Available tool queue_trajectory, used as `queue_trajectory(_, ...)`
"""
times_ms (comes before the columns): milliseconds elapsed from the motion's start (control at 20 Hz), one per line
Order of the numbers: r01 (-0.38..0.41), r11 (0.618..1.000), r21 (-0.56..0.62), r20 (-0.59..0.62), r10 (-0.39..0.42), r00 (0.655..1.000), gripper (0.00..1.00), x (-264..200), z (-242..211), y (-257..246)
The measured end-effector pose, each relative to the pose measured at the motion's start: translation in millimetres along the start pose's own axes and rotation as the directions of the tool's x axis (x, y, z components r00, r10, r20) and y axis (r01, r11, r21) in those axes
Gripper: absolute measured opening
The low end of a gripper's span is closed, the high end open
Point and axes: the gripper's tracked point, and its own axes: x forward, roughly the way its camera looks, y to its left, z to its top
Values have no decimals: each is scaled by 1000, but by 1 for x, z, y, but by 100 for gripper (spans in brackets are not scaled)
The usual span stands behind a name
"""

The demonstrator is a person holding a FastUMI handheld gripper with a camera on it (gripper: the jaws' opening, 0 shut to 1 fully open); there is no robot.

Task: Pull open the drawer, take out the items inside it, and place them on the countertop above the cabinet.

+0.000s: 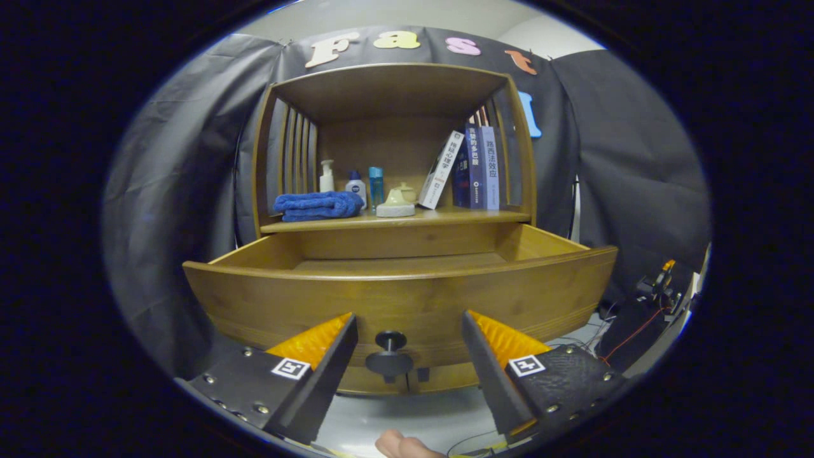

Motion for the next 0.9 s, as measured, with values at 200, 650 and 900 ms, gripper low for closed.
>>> queue_trajectory(200,-18,1000,-8,-26,18,999,99,8,2,4)
queue_trajectory(650,-47,996,80,-122,57,991,99,44,8,11)
queue_trajectory(900,-48,999,10,-99,49,994,99,80,14,11)
